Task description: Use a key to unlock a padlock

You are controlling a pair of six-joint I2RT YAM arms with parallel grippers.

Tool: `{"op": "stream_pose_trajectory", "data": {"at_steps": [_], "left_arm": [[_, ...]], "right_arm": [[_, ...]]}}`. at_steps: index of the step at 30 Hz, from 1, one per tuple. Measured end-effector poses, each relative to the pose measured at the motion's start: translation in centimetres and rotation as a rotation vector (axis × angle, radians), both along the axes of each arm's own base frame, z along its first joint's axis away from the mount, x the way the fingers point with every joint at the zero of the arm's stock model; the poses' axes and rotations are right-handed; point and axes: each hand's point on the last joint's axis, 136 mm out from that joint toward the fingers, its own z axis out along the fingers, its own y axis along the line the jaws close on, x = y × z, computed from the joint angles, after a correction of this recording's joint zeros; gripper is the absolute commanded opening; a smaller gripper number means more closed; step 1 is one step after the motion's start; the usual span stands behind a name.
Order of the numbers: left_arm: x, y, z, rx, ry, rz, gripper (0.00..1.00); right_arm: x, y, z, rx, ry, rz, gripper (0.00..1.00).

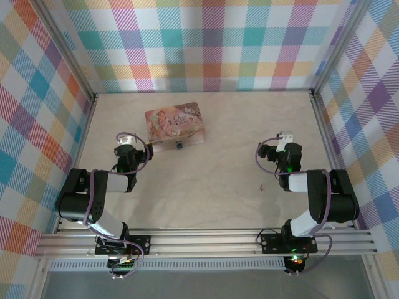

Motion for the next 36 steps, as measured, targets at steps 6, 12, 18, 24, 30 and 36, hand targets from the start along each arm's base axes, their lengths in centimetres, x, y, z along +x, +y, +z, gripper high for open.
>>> {"op": "stream_pose_trajectory", "data": {"at_steps": [6, 12, 18, 24, 30, 36], "left_arm": [[0.0, 0.0, 0.0, 0.000, 0.000, 0.000, 1.00], [0.0, 0.0, 0.0, 0.000, 0.000, 0.000, 1.00], [0.0, 0.0, 0.0, 0.000, 0.000, 0.000, 1.00], [0.0, 0.0, 0.0, 0.000, 0.000, 0.000, 1.00], [-1.3, 0.5, 0.4, 0.007, -0.005, 0.024, 1.00], [-3.3, 1.0, 8.0, -0.037, -0.161, 0.055, 1.00]], "right_arm": [[0.0, 0.0, 0.0, 0.000, 0.000, 0.000, 1.00], [0.0, 0.0, -0.1, 0.000, 0.003, 0.000, 1.00], [0.0, 0.0, 0.0, 0.000, 0.002, 0.000, 1.00], [0.0, 0.0, 0.0, 0.000, 0.002, 0.000, 1.00], [-0.3, -0.3, -0.1, -0.005, 0.027, -0.015, 1.00], [-0.3, -0.7, 3.6, 0.036, 0.037, -0.057, 1.00]]}}
